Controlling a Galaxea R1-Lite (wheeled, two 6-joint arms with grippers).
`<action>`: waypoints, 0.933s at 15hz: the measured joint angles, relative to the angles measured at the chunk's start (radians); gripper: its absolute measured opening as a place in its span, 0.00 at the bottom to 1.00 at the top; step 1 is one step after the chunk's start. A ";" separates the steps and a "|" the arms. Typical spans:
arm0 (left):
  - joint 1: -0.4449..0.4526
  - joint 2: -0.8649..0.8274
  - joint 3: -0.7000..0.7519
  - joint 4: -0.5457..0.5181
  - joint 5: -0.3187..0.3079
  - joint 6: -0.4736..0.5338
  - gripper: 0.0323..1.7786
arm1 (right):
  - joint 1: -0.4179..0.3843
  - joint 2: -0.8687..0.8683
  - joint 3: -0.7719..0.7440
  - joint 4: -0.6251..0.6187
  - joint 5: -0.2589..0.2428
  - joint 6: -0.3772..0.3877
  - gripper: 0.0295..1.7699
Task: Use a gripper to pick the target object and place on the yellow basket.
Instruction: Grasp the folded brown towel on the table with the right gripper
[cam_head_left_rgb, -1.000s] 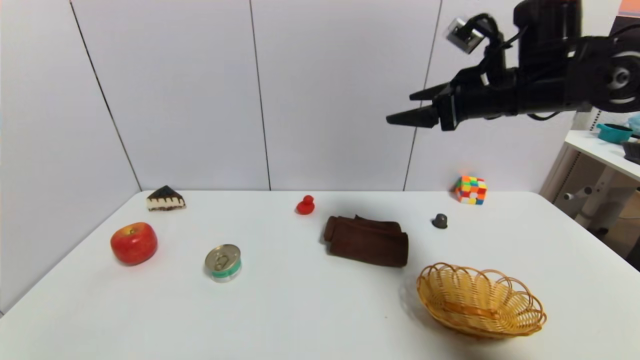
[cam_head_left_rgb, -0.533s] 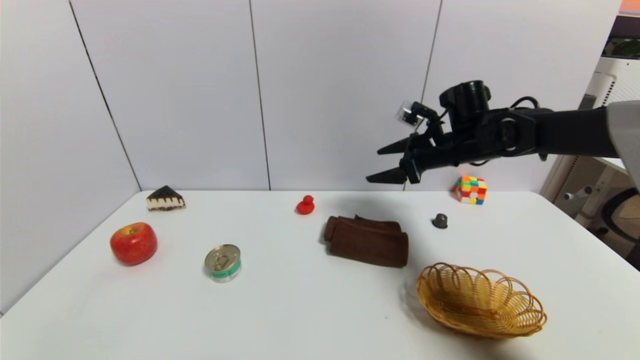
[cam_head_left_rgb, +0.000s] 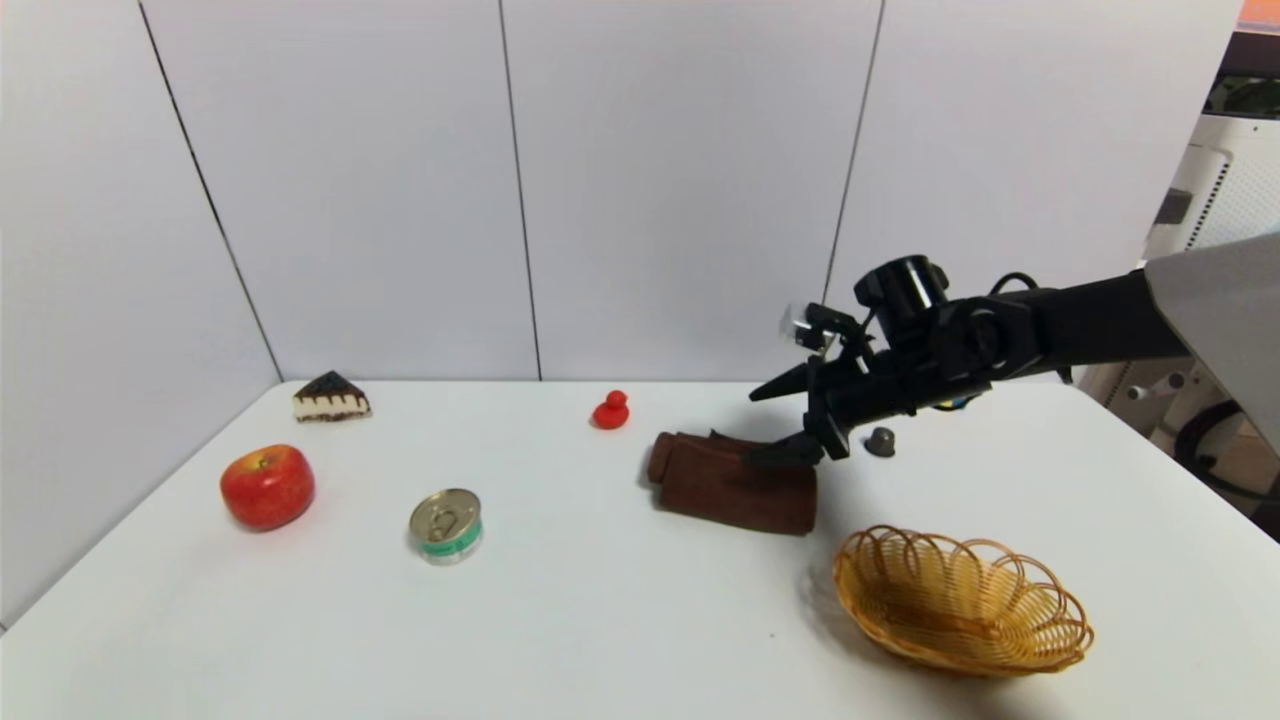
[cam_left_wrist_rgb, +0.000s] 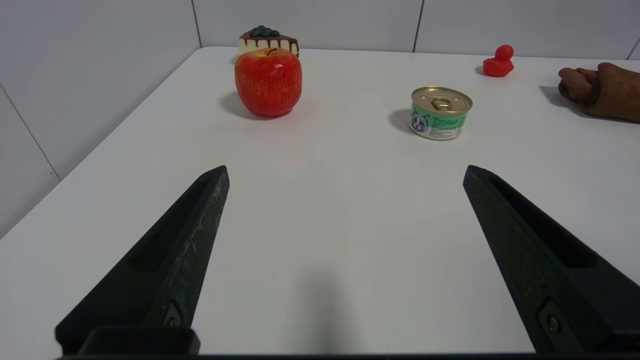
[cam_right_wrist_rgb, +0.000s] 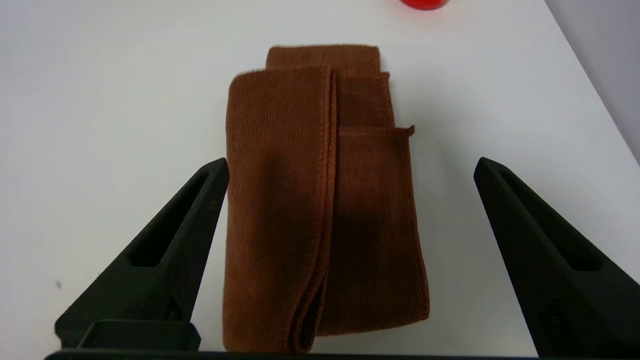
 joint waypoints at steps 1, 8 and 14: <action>0.000 0.000 0.000 0.000 0.000 0.000 0.95 | 0.000 0.000 0.014 0.001 0.001 -0.048 0.96; 0.000 0.000 0.000 0.000 0.000 0.000 0.95 | 0.031 0.007 0.060 -0.009 -0.029 -0.089 0.96; 0.000 0.000 0.000 0.000 0.000 0.000 0.95 | 0.038 0.081 0.060 -0.103 -0.056 -0.128 0.96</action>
